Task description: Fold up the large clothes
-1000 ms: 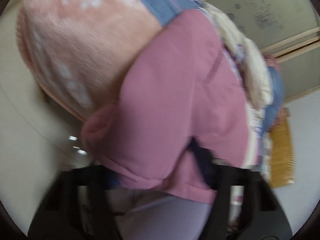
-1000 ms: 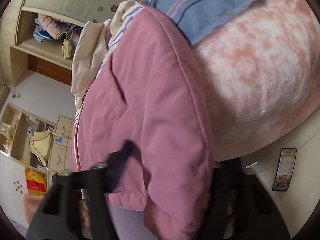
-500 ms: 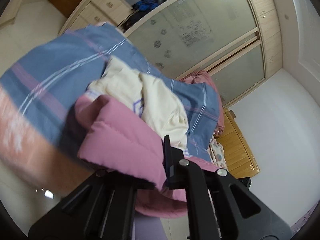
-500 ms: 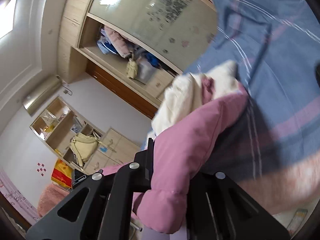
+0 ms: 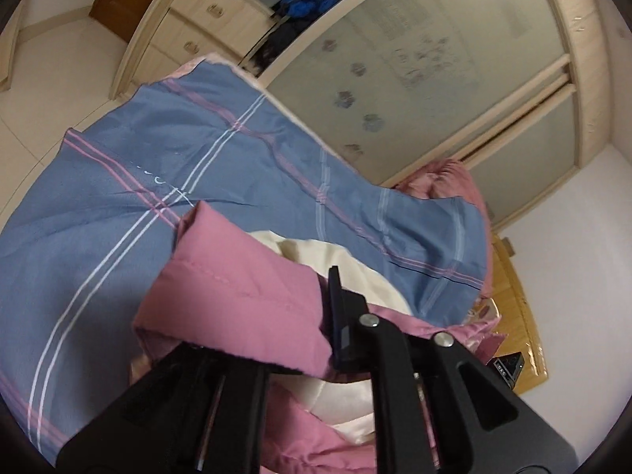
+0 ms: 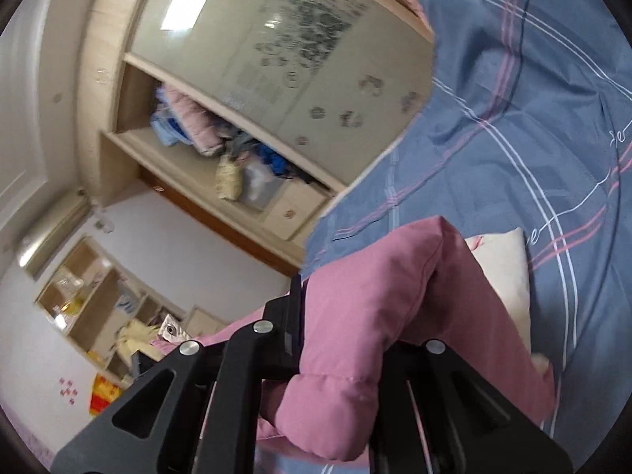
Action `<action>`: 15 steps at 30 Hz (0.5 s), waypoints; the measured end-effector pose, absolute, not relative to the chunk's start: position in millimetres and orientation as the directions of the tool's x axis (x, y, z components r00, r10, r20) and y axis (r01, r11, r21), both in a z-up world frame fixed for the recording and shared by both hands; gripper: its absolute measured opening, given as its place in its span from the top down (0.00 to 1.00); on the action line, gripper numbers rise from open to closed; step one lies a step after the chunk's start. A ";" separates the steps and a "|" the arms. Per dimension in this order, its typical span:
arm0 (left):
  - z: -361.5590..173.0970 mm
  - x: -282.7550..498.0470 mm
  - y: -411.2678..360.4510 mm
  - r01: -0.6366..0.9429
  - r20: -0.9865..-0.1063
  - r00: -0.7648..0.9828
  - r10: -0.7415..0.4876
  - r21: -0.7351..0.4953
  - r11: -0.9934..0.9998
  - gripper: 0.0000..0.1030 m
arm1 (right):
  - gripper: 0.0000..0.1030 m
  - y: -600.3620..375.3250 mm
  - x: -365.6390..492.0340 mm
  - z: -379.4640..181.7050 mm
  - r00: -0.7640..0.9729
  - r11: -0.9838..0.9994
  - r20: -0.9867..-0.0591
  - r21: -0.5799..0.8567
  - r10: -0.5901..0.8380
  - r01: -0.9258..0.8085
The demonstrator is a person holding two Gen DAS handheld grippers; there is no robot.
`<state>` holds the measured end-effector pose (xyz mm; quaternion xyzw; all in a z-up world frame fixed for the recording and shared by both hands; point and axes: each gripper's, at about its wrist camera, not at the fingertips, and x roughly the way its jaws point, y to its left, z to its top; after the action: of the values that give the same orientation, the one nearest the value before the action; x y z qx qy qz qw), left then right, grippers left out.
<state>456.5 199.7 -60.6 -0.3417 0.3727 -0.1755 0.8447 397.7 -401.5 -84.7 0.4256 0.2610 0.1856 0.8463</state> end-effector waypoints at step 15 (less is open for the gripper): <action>-116.0 494.8 274.6 -0.147 -0.522 0.705 -0.480 -0.770 0.621 0.27 | 0.45 -418.2 442.3 -132.6 0.734 0.583 -0.319 0.803 0.600 -0.127</action>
<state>494.8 274.6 -116.0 -0.4232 0.3705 -0.1016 0.8205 442.3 -418.2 -132.6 0.4023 0.2937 0.2165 0.8396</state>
